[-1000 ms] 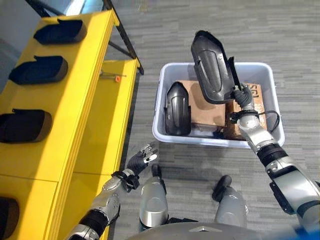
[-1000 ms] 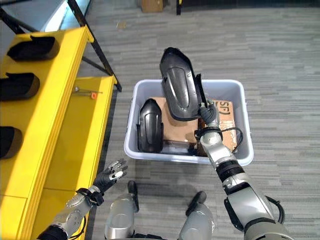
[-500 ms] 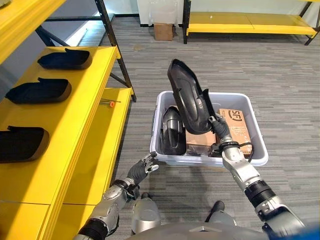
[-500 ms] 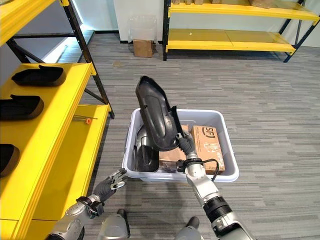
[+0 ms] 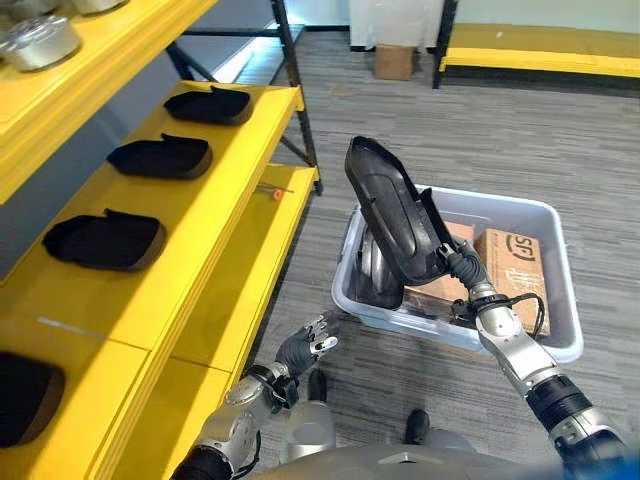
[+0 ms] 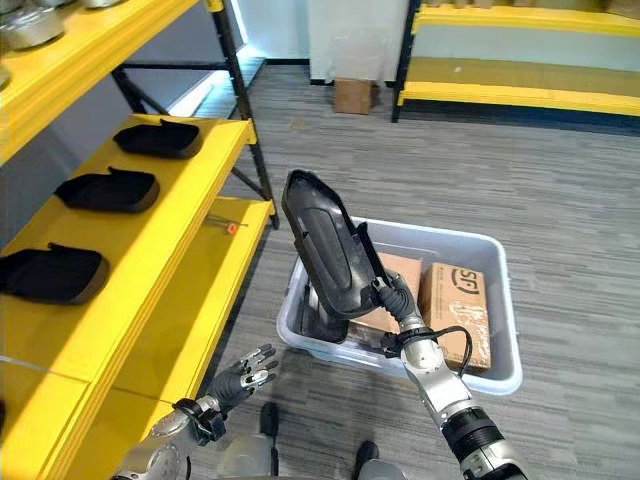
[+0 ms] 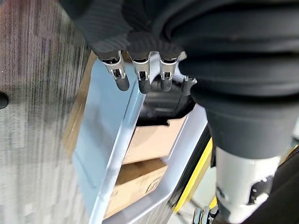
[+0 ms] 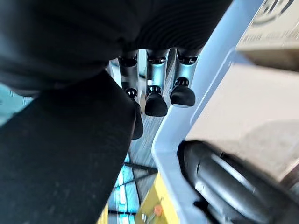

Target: Move parts from the plastic box to the shelf.

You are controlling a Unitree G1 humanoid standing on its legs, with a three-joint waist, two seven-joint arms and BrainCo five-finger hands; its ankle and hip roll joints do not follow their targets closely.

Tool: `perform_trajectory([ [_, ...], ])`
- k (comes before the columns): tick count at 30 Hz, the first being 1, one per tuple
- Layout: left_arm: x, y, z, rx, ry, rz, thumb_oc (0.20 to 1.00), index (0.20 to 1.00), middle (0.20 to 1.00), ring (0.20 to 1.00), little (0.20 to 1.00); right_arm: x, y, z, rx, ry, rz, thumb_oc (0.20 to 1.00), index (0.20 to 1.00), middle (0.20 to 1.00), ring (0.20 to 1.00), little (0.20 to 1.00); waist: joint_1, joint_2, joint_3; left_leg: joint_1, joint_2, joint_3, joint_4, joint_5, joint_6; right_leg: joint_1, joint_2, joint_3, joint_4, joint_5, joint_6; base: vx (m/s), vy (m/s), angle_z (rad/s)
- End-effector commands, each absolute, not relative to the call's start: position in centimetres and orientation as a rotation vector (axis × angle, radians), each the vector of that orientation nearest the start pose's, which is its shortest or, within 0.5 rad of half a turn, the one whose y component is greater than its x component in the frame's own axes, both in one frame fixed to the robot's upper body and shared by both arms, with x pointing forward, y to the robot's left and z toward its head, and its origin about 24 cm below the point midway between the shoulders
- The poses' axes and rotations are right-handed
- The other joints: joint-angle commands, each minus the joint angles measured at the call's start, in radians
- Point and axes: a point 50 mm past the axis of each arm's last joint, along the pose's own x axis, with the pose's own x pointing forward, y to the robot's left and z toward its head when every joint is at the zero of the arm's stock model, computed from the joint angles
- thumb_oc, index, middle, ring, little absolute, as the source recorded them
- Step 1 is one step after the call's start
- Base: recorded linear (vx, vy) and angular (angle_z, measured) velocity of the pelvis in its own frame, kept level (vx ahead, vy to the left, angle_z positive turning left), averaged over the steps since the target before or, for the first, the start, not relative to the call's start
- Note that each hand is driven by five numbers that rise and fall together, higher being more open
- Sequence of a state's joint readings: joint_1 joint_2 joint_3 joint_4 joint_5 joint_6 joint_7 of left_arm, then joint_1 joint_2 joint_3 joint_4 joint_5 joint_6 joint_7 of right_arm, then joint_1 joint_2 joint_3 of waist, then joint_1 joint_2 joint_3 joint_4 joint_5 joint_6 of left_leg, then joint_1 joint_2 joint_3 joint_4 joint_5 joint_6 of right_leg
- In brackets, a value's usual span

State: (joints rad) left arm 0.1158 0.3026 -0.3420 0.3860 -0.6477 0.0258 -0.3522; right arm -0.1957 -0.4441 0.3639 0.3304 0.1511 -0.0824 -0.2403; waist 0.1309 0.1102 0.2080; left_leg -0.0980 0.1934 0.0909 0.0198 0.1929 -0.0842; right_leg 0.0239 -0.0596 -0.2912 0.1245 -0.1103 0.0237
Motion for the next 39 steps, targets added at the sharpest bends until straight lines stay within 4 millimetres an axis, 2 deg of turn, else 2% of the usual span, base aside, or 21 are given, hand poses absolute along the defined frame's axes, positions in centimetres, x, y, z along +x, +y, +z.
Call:
perform_trajectory([
  [1,19.8,15.6,-5.3,-0.32,0.446,-0.525,1.0,1.0,1.0,1.0,1.0,29.7,-15.9,8.0,-0.32,-0.193,0.048,0.2,0.2,0.2,0.2,0.2,-0.041,-0.098,0.014,0.015,0.046,0.242,0.079,-0.09,-0.048,0.075,-0.085,-0.104,-0.095,0.067,0.04,-0.2,-0.048,1.22],
  [2,19.8,15.5,-5.3,-0.319,0.446,-0.533,1.0,1.0,1.0,1.0,1.0,29.7,-15.9,8.0,-0.324,-0.194,0.051,0.2,0.2,0.2,0.2,0.2,-0.046,-0.1,0.013,0.023,0.055,0.256,0.092,-0.1,-0.057,0.079,-0.089,-0.108,-0.089,0.054,0.046,-0.29,-0.029,1.62],
  [3,20.0,15.4,-5.3,-0.319,0.436,-0.537,1.0,1.0,1.0,1.0,1.0,29.9,-15.8,8.2,-0.332,-0.201,0.056,0.2,0.2,0.2,0.2,0.2,-0.054,-0.1,0.019,0.018,0.077,0.292,0.124,-0.094,-0.045,0.064,-0.094,-0.132,-0.072,0.055,0.037,-0.13,0.029,1.24],
  [4,20.3,15.3,-5.2,-0.319,0.424,-0.529,1.0,1.0,1.0,1.0,1.0,30.3,-15.6,8.5,-0.332,-0.203,0.062,0.2,0.2,0.2,0.2,0.2,-0.064,-0.106,0.018,0.036,0.095,0.318,0.166,-0.13,-0.05,0.06,-0.1,-0.14,-0.05,0.03,0.04,-0.23,0.07,1.12],
  [6,20.9,14.8,-4.8,-0.306,0.402,-0.546,1.0,1.0,1.0,1.0,1.0,31.1,-14.9,9.4,-0.319,-0.2,0.066,0.2,0.2,0.2,0.2,0.2,-0.08,-0.115,0.014,0.053,0.163,0.359,0.289,-0.105,-0.064,0.038,-0.095,-0.159,-0.022,0.013,0.02,-0.23,0.136,0.8],
  [8,21.4,13.9,-4.3,-0.29,0.386,-0.588,1.0,1.0,1.0,1.0,1.0,31.4,-14.8,9.5,-0.317,-0.19,0.082,0.2,0.2,0.2,0.2,0.2,-0.099,-0.116,-0.011,0.101,0.201,0.375,0.344,-0.101,-0.066,-0.007,-0.111,-0.164,0.031,-0.011,0.008,-0.25,0.342,0.68],
  [10,21.7,13.5,-4.1,-0.285,0.377,-0.599,1.0,1.0,1.0,1.0,1.0,31.2,-15.1,9.2,-0.303,-0.172,0.104,0.2,0.2,0.2,0.2,0.2,-0.106,-0.109,-0.027,0.129,0.19,0.365,0.333,-0.111,-0.064,-0.039,-0.13,-0.166,0.065,-0.021,0.009,-0.18,0.404,1.21],
  [12,21.9,13.3,-3.9,-0.256,0.381,-0.619,1.0,1.0,1.0,1.0,1.0,30.7,-15.0,8.3,-0.245,-0.128,0.133,0.2,0.2,0.2,0.2,0.2,-0.117,-0.088,-0.036,0.165,0.14,0.384,0.243,-0.164,-0.039,-0.058,-0.168,-0.176,0.107,-0.012,0.041,-0.12,0.46,0.94],
  [16,21.8,13.3,-3.6,-0.225,0.4,-0.661,1.0,1.0,1.0,1.0,1.0,29.7,-14.0,7.1,-0.178,-0.077,0.202,0.2,0.2,0.2,0.2,0.2,-0.117,-0.082,-0.029,0.193,0.076,0.384,0.152,-0.24,0.003,-0.055,-0.219,-0.168,0.123,0.028,0.096,-0.09,0.372,0.39],
  [19,21.8,13.6,-3.1,-0.199,0.379,-0.655,1.0,1.0,1.0,1.0,1.0,28.8,-12.0,6.5,-0.146,-0.062,0.27,0.2,0.2,0.2,0.2,0.2,-0.082,-0.077,-0.001,0.187,0.041,0.348,0.122,-0.242,0.031,-0.047,-0.277,-0.164,0.118,0.075,0.144,-0.23,0.432,0.51],
  [23,21.6,14.4,-2.7,-0.172,0.35,-0.655,1.0,1.0,1.0,1.0,1.0,28.3,-11.0,6.6,-0.139,-0.072,0.296,0.2,0.2,0.2,0.2,0.2,-0.034,-0.076,0.033,0.148,0.001,0.327,0.116,-0.235,0.055,-0.043,-0.34,-0.177,0.115,0.125,0.164,-0.27,0.322,0.53],
  [25,21.7,14.5,-2.6,-0.165,0.348,-0.656,1.0,1.0,1.0,1.0,1.0,28.3,-10.9,6.6,-0.138,-0.073,0.295,0.2,0.2,0.2,0.2,0.2,-0.029,-0.076,0.037,0.142,-0.004,0.324,0.116,-0.234,0.058,-0.042,-0.347,-0.18,0.114,0.131,0.166,-0.19,0.173,0.48],
  [26,21.7,14.6,-2.6,-0.15,0.337,-0.669,1.0,1.0,1.0,1.0,1.0,28.4,-10.6,6.7,-0.131,-0.086,0.287,0.2,0.2,0.2,0.2,0.2,-0.01,-0.076,0.051,0.13,-0.036,0.31,0.093,-0.229,0.075,-0.046,-0.366,-0.168,0.13,0.152,0.174,-0.28,0.19,0.54],
  [27,21.9,14.7,-2.4,-0.146,0.334,-0.673,1.0,1.0,1.0,1.0,1.0,28.3,-10.6,6.7,-0.126,-0.088,0.287,0.2,0.2,0.2,0.2,0.2,-0.018,-0.075,0.052,0.114,-0.05,0.301,0.074,-0.209,0.092,-0.063,-0.341,-0.131,0.139,0.161,0.163,-0.29,0.184,0.51],
  [28,22.0,14.7,-2.4,-0.141,0.336,-0.679,1.0,1.0,1.0,1.0,1.0,28.2,-10.6,6.6,-0.122,-0.087,0.282,0.2,0.2,0.2,0.2,0.2,-0.022,-0.075,0.051,0.112,-0.052,0.294,0.068,-0.206,0.092,-0.064,-0.32,-0.112,0.14,0.149,0.161,-0.12,0.013,0.62],
  [29,22.0,14.6,-2.3,-0.137,0.341,-0.688,1.0,1.0,1.0,1.0,1.0,28.0,-10.8,6.4,-0.117,-0.083,0.28,0.2,0.2,0.2,0.2,0.2,-0.034,-0.075,0.049,0.111,-0.056,0.278,0.053,-0.197,0.091,-0.061,-0.268,-0.071,0.14,0.117,0.155,-0.03,0.001,0.72],
  [30,22.0,14.5,-2.4,-0.141,0.344,-0.687,1.0,1.0,1.0,1.0,1.0,27.8,-10.8,6.3,-0.12,-0.081,0.289,0.2,0.2,0.2,0.2,0.2,-0.039,-0.074,0.046,0.114,-0.055,0.274,0.043,-0.189,0.088,-0.056,-0.235,-0.061,0.138,0.089,0.148,-0.03,-0.014,0.82],
  [31,22.0,14.4,-2.5,-0.154,0.353,-0.667,1.0,1.0,1.0,1.0,1.0,27.6,-10.9,6.5,-0.126,-0.082,0.313,0.2,0.2,0.2,0.2,0.2,-0.043,-0.077,0.04,0.121,-0.048,0.274,0.027,-0.173,0.065,-0.022,-0.152,-0.066,0.095,0.042,0.124,-0.01,-0.037,0.7],
  [34,21.9,13.8,-2.6,-0.171,0.364,-0.644,1.0,1.0,1.0,1.0,1.0,27.6,-10.9,6.5,-0.13,-0.071,0.343,0.2,0.2,0.2,0.2,0.2,-0.055,-0.099,0.042,0.099,-0.051,0.262,0.036,-0.158,0.031,0.025,-0.054,-0.03,0.016,0.038,0.079,0.0,-0.109,0.2],
  [36,22.1,13.6,-2.6,-0.172,0.372,-0.637,1.0,1.0,1.0,1.0,1.0,27.6,-10.8,6.5,-0.13,-0.066,0.354,0.2,0.2,0.2,0.2,0.2,-0.057,-0.106,0.04,0.073,-0.052,0.243,0.051,-0.162,0.023,0.043,-0.053,-0.016,-0.022,0.043,0.068,-0.02,-0.11,0.03],
  [39,22.3,13.4,-2.8,-0.185,0.383,-0.624,1.0,1.0,1.0,1.0,1.0,27.9,-10.8,6.4,-0.15,-0.061,0.369,0.2,0.2,0.2,0.2,0.2,-0.048,-0.108,0.032,0.063,-0.049,0.218,0.045,-0.145,0.01,0.063,-0.053,-0.036,-0.071,0.06,0.062,-0.06,-0.129,0.23],
])
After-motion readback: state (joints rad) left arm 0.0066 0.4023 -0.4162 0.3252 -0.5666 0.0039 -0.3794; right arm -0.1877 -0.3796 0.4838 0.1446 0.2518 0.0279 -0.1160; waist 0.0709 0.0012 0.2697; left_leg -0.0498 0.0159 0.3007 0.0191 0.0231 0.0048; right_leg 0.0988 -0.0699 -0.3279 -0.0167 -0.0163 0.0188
